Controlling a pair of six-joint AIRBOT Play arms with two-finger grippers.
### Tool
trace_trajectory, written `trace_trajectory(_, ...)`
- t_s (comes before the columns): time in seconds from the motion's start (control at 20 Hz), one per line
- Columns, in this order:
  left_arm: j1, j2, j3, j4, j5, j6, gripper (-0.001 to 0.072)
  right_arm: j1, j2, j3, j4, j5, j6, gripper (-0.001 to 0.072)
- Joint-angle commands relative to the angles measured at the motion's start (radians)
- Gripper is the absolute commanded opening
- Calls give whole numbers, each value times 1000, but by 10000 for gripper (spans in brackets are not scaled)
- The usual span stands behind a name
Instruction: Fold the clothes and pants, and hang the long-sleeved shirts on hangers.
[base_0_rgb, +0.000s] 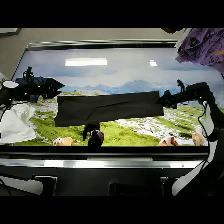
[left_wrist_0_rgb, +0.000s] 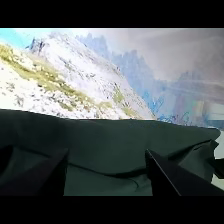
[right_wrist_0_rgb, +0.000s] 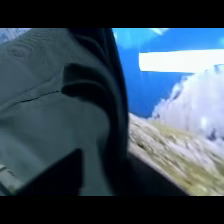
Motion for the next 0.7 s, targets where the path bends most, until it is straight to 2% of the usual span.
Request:
trace_trajectory(0.0, -5, 8, 1, 1, -34, -6, 543, 51, 13, 1, 14, 9, 3, 40)
trace_trajectory(0.1, -24, 15, 5, 6, -40, -35, 540, 50, 77, 1, -32, 18, 75, 38)
trace_trajectory(0.25, -103, 16, 46, 86, -47, -151, 485, 50, 215, 1, -211, -50, 239, 38)
trace_trajectory(0.35, -197, 14, 74, 117, -42, -181, 356, 50, 309, 1, -331, -99, 332, 39)
trace_trajectory(0.4, -254, 14, 82, 119, -35, -184, 88, 50, 354, 1, -383, -115, 362, 39)
trace_trajectory(0.45, -315, 14, 83, 122, -14, -186, 19, 50, 400, 1, -435, -127, 393, 39)
trace_trajectory(0.5, -375, 12, 83, 125, 16, -196, 18, 50, 441, 1, -476, -141, 419, 39)
trace_trajectory(0.65, -573, -9, 83, 196, 169, -330, 16, 50, 546, 1, -525, -174, 448, 39)
